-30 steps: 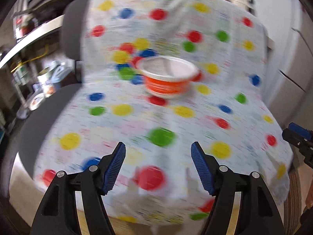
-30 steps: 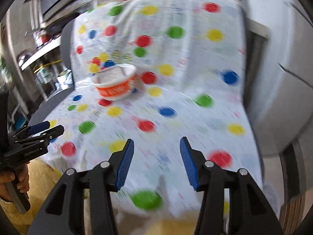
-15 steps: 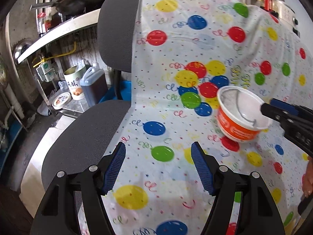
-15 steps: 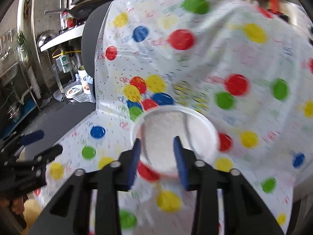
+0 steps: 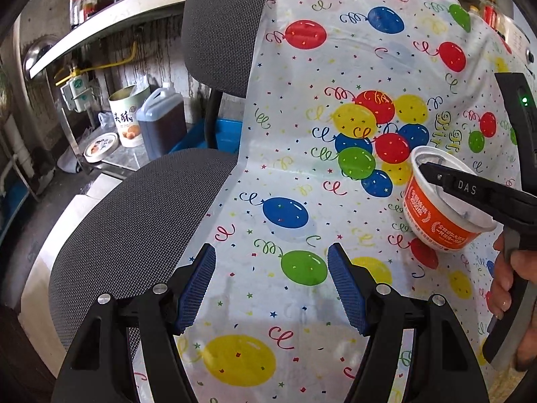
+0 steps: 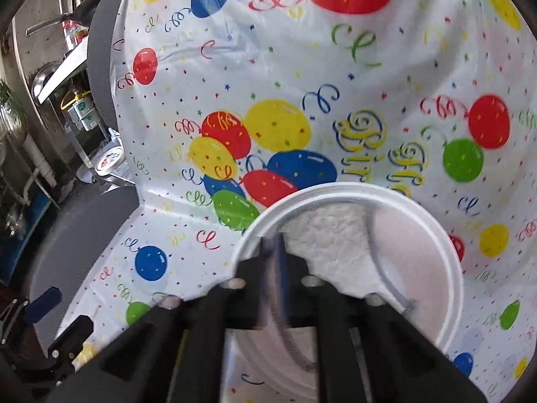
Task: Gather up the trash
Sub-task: 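Grasp the orange-white cup rim with the left gripper and lift it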
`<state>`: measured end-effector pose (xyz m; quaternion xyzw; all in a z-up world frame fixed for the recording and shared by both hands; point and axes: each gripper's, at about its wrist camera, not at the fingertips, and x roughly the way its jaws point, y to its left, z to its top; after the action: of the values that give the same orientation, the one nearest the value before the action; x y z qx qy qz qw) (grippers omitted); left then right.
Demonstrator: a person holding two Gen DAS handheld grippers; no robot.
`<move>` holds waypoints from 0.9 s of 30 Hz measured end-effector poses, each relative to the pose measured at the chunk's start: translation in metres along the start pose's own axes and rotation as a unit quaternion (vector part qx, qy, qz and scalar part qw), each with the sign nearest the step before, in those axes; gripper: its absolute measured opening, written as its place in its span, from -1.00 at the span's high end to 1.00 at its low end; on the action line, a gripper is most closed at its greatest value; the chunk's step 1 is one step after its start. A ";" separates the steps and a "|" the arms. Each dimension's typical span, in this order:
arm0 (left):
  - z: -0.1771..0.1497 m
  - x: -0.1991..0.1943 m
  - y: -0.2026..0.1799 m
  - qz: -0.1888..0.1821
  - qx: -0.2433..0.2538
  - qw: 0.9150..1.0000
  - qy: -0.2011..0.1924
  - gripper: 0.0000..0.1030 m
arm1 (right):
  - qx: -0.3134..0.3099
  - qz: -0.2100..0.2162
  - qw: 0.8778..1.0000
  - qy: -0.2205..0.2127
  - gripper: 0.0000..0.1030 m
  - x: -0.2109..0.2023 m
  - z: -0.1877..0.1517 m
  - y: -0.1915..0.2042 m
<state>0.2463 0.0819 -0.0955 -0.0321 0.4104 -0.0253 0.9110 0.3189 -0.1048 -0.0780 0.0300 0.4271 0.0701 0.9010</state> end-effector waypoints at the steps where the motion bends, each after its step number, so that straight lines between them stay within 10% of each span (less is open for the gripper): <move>1: 0.000 -0.001 0.000 -0.001 -0.001 1.000 0.000 -0.36 | -0.003 0.000 1.000 -0.006 0.92 -0.004 0.000 0.000; 14: 0.016 -0.032 -0.051 -0.029 0.035 0.999 -0.025 -0.36 | -0.041 -0.067 0.980 -0.180 0.92 -0.190 -0.018 -0.048; 21: 0.048 -0.005 -0.109 -0.061 0.070 0.996 -0.017 -0.20 | -0.067 -0.168 0.972 -0.151 0.92 -0.212 -0.071 -0.098; 27: 0.062 0.055 -0.128 -0.081 0.043 0.994 0.052 0.23 | -0.040 -0.150 0.984 -0.091 0.92 -0.192 -0.118 -0.130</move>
<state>0.3267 -0.0478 -0.0851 -0.0249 0.4521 -0.1184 0.8837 0.1203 -0.2629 -0.0203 -0.0638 0.3397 -0.0516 0.9370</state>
